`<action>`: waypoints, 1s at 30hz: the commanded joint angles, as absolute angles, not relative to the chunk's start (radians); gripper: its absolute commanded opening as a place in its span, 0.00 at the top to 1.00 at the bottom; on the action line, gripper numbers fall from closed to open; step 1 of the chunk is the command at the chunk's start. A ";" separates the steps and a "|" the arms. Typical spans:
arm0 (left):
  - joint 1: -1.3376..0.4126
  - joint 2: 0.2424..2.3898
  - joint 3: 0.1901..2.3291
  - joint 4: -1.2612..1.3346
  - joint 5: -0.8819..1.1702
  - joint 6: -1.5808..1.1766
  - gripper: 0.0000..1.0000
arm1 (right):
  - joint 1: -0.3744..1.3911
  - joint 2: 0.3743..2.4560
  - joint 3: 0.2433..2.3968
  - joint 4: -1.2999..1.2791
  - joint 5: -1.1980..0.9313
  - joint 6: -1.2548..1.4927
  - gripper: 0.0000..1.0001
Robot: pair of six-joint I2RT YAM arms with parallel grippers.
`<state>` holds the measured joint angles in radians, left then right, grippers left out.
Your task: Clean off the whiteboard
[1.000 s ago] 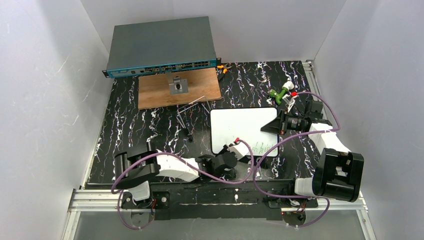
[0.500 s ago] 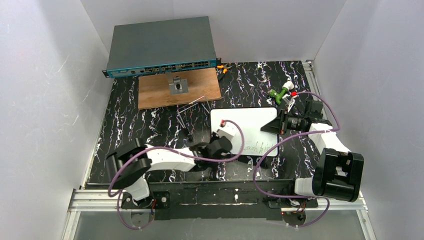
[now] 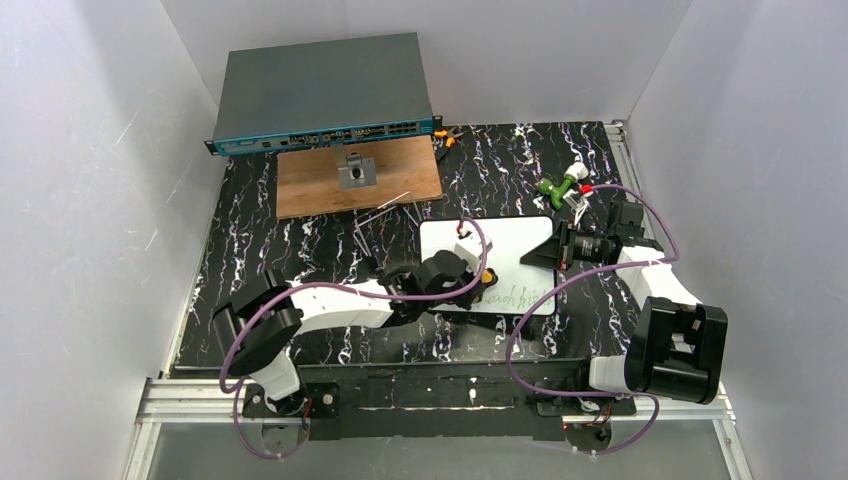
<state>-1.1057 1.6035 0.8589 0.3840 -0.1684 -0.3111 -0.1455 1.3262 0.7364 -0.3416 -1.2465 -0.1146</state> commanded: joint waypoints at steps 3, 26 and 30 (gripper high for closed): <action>-1.078 1.626 0.933 0.198 -0.295 -0.410 1.00 | -0.143 1.291 0.746 -0.338 -1.324 -0.100 0.99; -1.132 1.609 0.822 0.401 -0.232 -0.514 1.00 | -0.144 1.258 0.699 -0.196 -1.277 0.026 0.99; -1.168 1.646 0.852 0.398 -0.220 -0.522 1.00 | -0.143 1.245 0.686 -0.160 -1.270 0.026 0.99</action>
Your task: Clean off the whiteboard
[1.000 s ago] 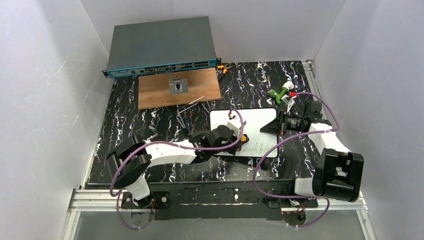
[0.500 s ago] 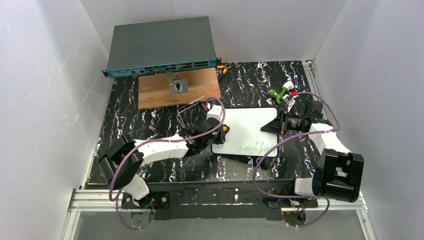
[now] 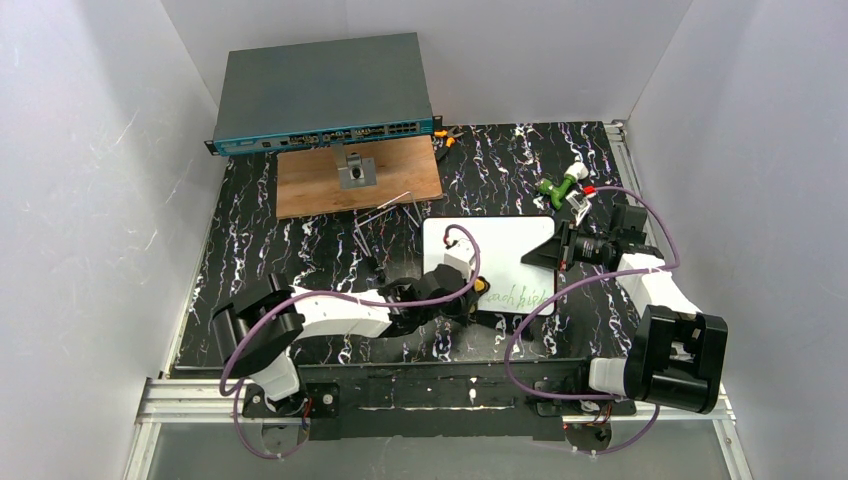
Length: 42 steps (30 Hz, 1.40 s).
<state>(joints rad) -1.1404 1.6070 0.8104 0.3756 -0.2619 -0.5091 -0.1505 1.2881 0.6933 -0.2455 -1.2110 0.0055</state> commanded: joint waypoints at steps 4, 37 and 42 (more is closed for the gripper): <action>-1.175 1.656 0.877 0.341 -0.291 -0.539 1.00 | -0.140 1.246 0.689 -0.118 -1.264 0.024 0.99; -1.223 1.751 1.063 0.098 -0.644 -0.561 1.00 | -0.083 1.240 0.712 -0.036 -1.184 0.102 0.99; -1.214 1.745 1.064 0.015 -0.737 -0.593 1.00 | -0.082 1.242 0.712 -0.037 -1.184 0.104 0.99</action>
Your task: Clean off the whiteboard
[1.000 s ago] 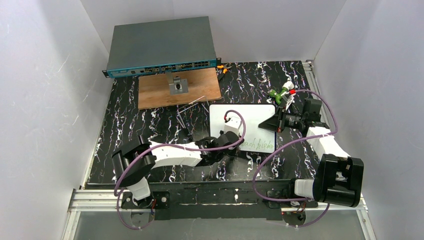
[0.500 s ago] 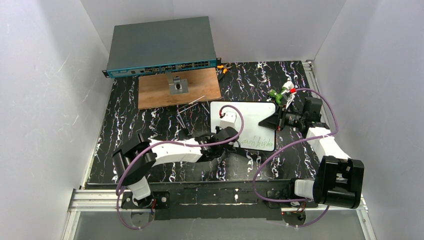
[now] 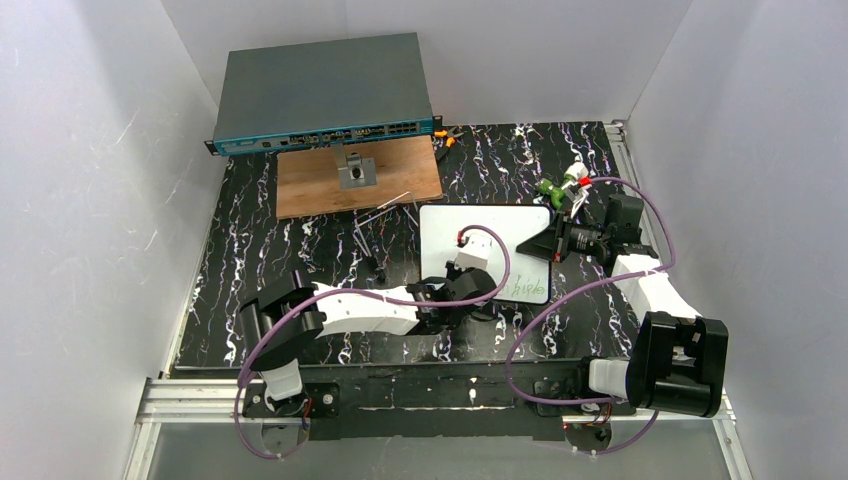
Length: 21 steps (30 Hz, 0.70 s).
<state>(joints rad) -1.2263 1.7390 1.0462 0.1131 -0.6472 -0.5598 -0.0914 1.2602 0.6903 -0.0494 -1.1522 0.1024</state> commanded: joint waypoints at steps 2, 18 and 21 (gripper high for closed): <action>-1.194 1.728 1.046 0.006 -0.747 -0.621 1.00 | -0.082 1.241 0.712 -0.037 -1.183 0.104 0.99; -1.264 1.713 1.010 0.199 -0.621 -0.545 1.00 | -0.083 1.240 0.712 -0.038 -1.178 0.105 0.99; -1.273 1.736 1.033 0.194 -0.603 -0.542 1.00 | -0.082 1.240 0.713 -0.038 -1.178 0.105 0.99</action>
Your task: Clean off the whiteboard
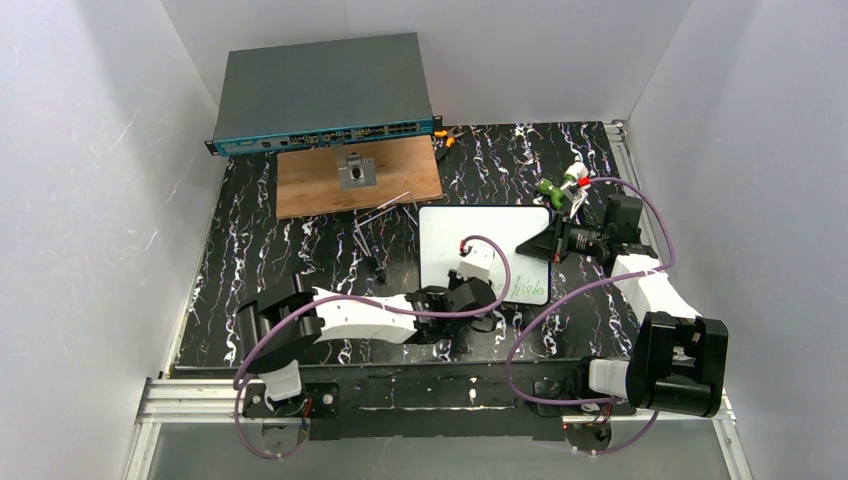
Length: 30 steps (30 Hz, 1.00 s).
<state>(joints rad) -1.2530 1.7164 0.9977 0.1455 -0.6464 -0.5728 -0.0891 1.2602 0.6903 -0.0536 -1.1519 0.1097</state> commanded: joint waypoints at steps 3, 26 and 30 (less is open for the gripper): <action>-1.273 1.752 1.049 0.156 -0.630 -0.568 1.00 | -0.082 1.241 0.712 -0.038 -1.180 0.105 0.99; -1.150 1.674 0.873 0.381 -0.418 -0.606 1.00 | -0.081 1.241 0.711 -0.038 -1.181 0.107 0.99; -1.183 1.731 0.903 0.416 -0.319 -0.536 1.00 | -0.082 1.241 0.712 -0.040 -1.182 0.106 0.99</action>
<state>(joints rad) -1.1450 1.6840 0.8886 0.2920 -0.5144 -0.6044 -0.1013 1.2602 0.6903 -0.0288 -1.1393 0.1123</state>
